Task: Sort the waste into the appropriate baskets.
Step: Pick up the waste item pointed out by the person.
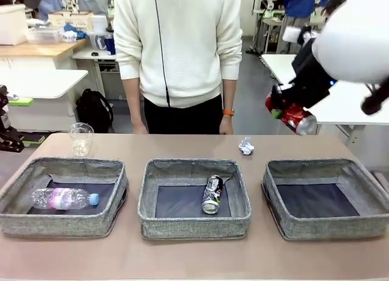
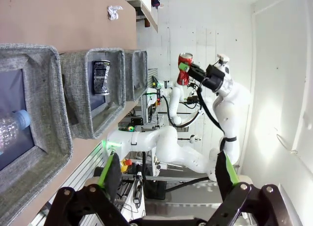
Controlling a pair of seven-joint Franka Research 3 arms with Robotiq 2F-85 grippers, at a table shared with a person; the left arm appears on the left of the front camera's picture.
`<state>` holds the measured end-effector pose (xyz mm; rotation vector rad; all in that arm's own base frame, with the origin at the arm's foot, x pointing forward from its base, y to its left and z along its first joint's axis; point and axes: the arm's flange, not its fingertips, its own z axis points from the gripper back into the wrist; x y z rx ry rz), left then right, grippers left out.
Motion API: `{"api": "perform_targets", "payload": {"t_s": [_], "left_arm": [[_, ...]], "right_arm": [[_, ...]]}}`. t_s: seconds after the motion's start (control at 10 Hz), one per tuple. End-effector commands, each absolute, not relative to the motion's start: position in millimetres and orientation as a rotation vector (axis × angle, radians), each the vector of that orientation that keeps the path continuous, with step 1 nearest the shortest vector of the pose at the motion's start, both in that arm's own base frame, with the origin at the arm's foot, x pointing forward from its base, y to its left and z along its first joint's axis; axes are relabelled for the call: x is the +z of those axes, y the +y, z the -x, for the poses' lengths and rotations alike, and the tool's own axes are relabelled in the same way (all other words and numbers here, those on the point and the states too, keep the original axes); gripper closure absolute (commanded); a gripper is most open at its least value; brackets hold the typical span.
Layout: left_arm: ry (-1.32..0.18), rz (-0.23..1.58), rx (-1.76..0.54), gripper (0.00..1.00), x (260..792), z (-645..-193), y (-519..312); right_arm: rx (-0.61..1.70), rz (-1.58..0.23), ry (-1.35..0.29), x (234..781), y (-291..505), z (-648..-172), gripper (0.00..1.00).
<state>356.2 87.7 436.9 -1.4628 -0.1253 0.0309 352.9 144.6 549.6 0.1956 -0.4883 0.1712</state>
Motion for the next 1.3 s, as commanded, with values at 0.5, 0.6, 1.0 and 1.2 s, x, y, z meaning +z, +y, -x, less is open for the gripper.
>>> {"api": "perform_targets", "payload": {"t_s": [0.5, 0.6, 1.0, 1.2], "left_arm": [[-0.124, 1.466, 0.015, 0.0, 438, -352, 88], [-0.124, 1.466, 0.015, 0.0, 438, -352, 88], [-0.124, 1.466, 0.015, 0.0, 438, -352, 88], [-0.124, 1.466, 0.015, 0.0, 438, -352, 88]], "right_arm": [[0.077, -0.477, -0.448, 530, 176, -385, 0.71], [0.038, -0.451, -0.475, 556, 200, -385, 0.71], [-0.434, -0.213, -0.444, 663, 312, -347, 0.71], [-0.434, -0.22, -0.498, 690, 353, -331, 0.71]]}}
